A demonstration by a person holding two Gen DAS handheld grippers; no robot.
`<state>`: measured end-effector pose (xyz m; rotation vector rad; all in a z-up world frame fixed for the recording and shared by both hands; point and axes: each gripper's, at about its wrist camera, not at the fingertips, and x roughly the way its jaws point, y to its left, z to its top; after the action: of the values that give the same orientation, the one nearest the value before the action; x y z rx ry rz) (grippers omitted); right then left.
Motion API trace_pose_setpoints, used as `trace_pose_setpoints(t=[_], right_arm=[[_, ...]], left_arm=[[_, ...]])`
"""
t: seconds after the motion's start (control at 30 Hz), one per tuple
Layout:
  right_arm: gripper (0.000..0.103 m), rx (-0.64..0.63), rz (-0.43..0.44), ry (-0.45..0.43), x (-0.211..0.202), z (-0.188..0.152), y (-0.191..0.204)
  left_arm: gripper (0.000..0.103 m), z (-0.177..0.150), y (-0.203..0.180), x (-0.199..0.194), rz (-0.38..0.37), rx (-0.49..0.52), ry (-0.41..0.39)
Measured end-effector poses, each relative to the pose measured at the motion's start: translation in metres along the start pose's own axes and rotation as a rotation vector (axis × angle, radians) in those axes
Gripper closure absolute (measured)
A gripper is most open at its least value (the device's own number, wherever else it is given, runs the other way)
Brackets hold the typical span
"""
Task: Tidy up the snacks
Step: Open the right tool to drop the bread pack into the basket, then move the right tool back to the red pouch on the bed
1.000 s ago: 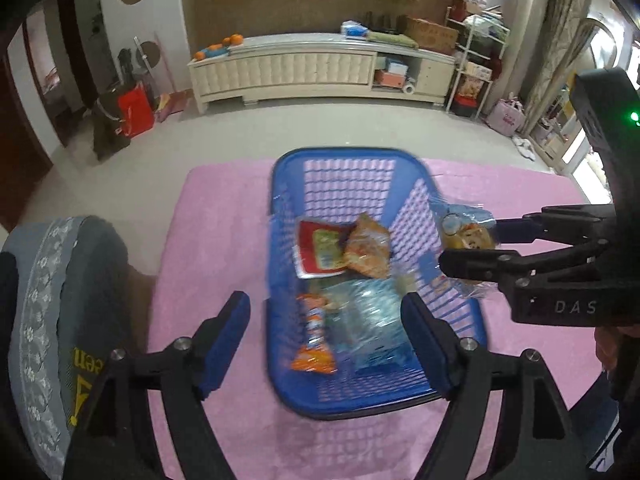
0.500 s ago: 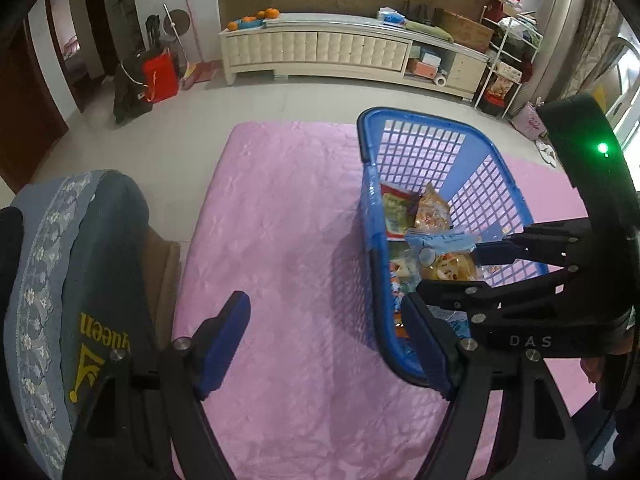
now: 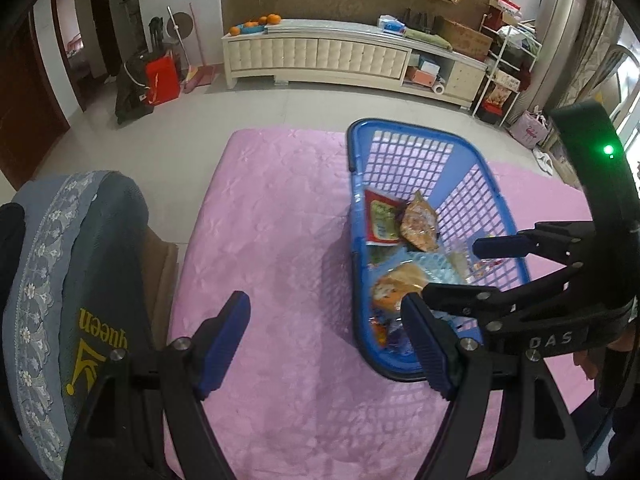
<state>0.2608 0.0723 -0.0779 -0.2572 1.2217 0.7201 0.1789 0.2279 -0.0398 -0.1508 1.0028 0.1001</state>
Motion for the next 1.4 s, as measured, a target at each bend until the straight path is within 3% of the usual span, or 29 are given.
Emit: trace_pose_setpoints(t=[0.23,0.53,0.87,1.03,1.4], right_arm=[[0.018,0.037,-0.05,-0.043,-0.041,-0.018,-0.038],[0.018,0.123,-0.113,-0.086,-0.086,-0.055,-0.103],[0.018,0.222,-0.135,-0.091,-0.104,-0.092,-0.168],[0.018,0.249,-0.129,-0.08,-0.1,-0.096,-0.185],[0.016,0.253,-0.094,-0.039,-0.068,-0.076,-0.197]], left_arm=[[0.027,0.01,-0.036,-0.01,-0.036,0.044,-0.022],[0.027,0.022,-0.109,-0.007,-0.085,0.137,-0.02],[0.027,0.025,-0.188,0.019,-0.102,0.225,0.008],[0.027,0.03,-0.189,0.029,-0.097,0.211,0.04],[0.027,0.051,-0.145,0.054,-0.052,0.145,0.073]])
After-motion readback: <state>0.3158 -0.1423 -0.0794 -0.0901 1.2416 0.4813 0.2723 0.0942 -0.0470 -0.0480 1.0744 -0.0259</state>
